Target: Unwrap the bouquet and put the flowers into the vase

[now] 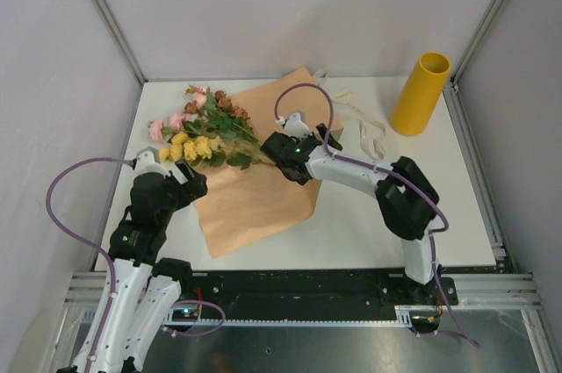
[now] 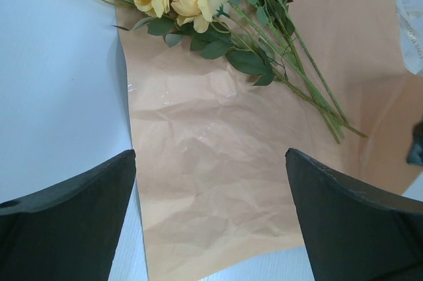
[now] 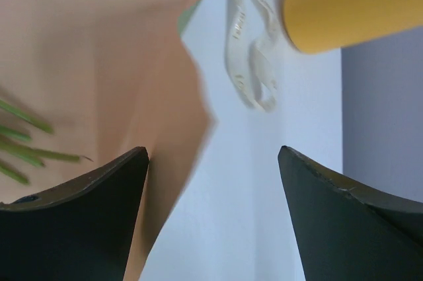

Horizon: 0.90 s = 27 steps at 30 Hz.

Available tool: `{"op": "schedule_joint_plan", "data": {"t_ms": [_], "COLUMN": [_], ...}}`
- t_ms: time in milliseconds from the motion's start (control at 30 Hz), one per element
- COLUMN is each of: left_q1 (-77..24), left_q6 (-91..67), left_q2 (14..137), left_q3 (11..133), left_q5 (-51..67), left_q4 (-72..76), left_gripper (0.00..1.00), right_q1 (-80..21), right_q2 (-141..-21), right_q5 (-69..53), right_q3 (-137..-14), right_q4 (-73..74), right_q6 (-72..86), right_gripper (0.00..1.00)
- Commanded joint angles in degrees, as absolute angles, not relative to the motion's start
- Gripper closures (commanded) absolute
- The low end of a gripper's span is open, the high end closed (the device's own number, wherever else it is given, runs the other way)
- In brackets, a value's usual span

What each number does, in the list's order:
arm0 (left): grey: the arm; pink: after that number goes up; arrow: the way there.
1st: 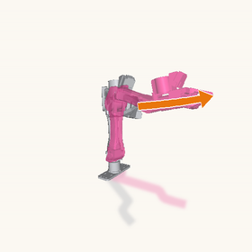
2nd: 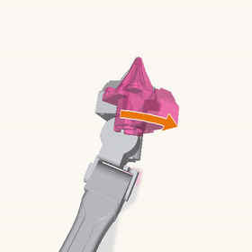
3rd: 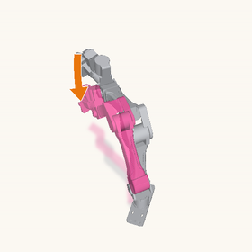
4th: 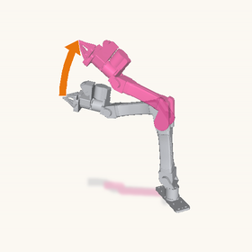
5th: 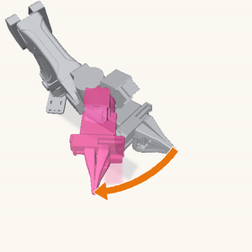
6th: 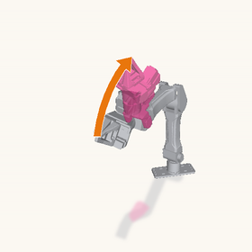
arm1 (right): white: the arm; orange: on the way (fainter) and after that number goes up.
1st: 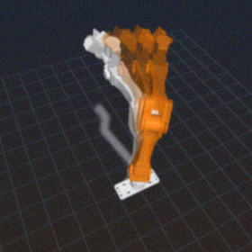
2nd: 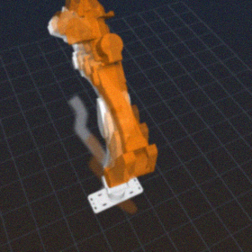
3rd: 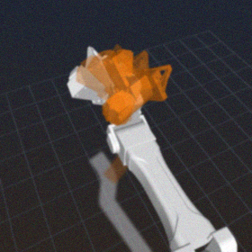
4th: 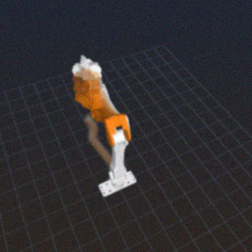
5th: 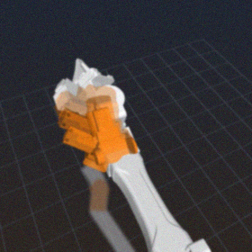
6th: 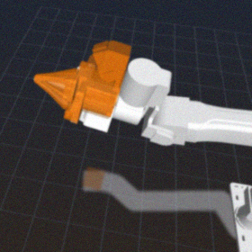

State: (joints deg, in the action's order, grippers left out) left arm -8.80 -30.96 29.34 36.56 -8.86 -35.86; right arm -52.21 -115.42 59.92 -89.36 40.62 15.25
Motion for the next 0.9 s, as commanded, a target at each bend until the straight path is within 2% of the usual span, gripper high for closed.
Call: {"op": "schedule_joint_plan", "data": {"t_ms": [0,167,300,433,567,633,867], "left_q1": [-8.4,-8.4,-8.4,-8.3,-8.3,-8.3,-8.4], "left_q6": [-30.1,-30.3,-30.5,-30.5,-30.6,-30.6,-30.6], "left_q2": [28.5,28.3,27.8,27.7,27.4,27.1,26.9], "left_q3": [38.9,38.9,38.8,38.9,38.9,38.8,38.8], "left_q5": [-10.1,-10.5,-11.1,-11.2,-11.6,-11.7,-11.9], "left_q4": [-35.6,-35.8,-35.8,-35.9,-35.9,-35.9,-36.0], "left_gripper": [0.0,0.0,0.0,0.0,0.0,0.0,0.0], "right_q1": [-52.3,-50.6,-49.5,-48.9,-48.4,-47.8,-46.5], "right_q2": [-107.1,-101.3,-98.3,-98.5,-102.5,-105.4,-114.0], "right_q5": [62.4,60.6,53.5,41.8,34.1,31.1,24.9], "right_q3": [-87.8,-87.7,-89.1,-92.7,-96.9,-99.0,-104.8], "right_q4": [57.0,62.5,55.9,47.9,44.0,43.3,42.0], "right_q6": [27.8,29.6,22.8,17.8,15.4,14.6,13.4], "right_gripper": [0.14,0.14,0.17,0.27,0.51,0.59,0.65]}}
